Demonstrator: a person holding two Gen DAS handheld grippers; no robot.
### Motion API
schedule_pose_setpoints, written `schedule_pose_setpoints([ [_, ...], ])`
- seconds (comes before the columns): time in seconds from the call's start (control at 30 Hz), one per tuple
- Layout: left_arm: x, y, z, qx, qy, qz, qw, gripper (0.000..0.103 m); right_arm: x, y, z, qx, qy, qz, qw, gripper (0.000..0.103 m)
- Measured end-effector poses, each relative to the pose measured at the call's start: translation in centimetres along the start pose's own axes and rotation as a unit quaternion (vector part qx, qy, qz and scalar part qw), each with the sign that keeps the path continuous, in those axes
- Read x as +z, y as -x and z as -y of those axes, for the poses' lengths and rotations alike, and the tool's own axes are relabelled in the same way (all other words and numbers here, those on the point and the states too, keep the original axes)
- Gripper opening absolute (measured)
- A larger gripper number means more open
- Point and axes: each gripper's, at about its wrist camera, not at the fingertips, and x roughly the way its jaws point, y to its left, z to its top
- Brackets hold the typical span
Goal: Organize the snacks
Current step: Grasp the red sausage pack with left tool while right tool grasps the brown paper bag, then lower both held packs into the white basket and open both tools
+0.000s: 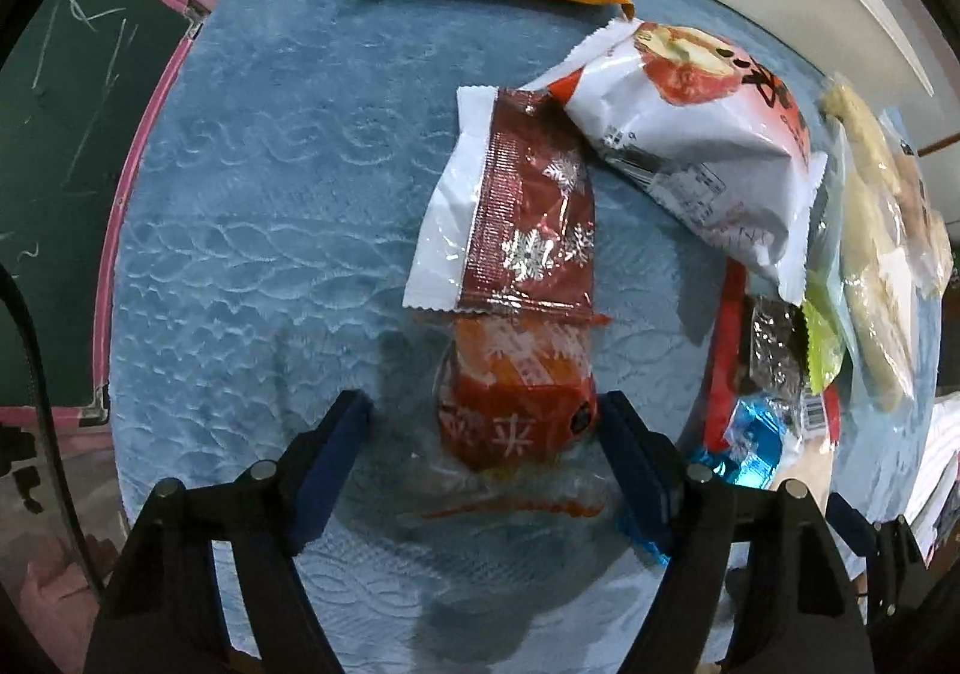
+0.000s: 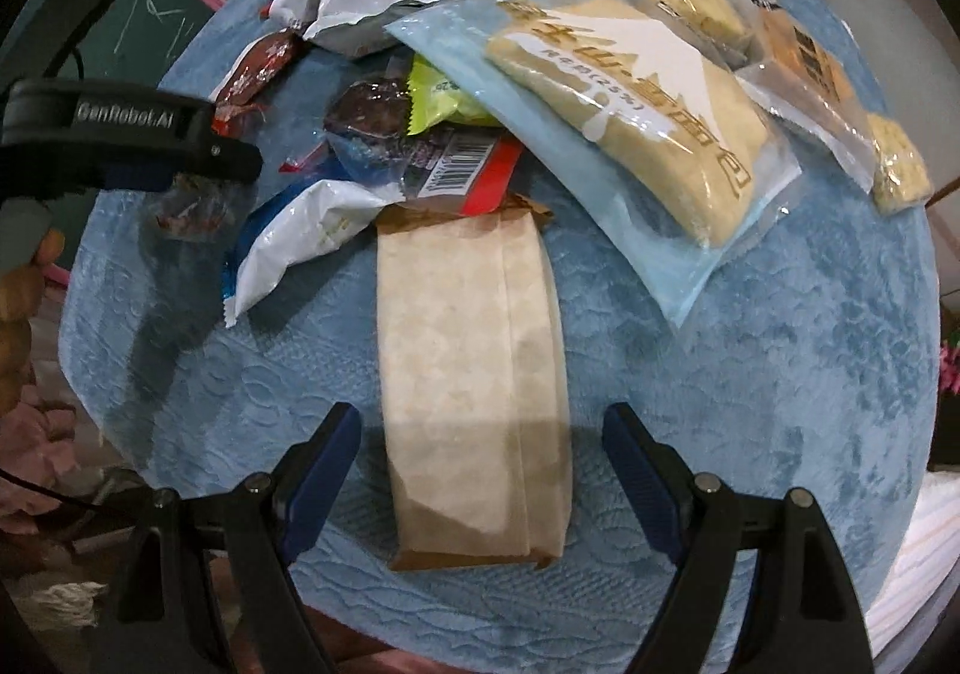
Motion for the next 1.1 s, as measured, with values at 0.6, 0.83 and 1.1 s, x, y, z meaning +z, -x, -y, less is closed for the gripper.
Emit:
schedule_pose_setpoints([
  [0.6, -3.1, 3.2, 2.4, 0.023, -0.031, 0.006, 0.9992, 0.056, 0.1, 1.7, -0.4, -0.002, 0.007, 0.003, 1.000, 0.055],
  [0.83, -5.6, 7.1, 3.8, 0.015, -0.067, 0.018, 0.9975, 0.056, -0.4, 5.3, 0.5, 0.004, 0.015, 0.022, 1.000, 0.055],
  [1.1, -6.0, 12.2, 5.7, -0.009, -0.108, 0.050, 0.9929, 0.056, 0.4, 9.5, 0.8, 0.004, 0.013, 0.064, 0.998, 0.055],
])
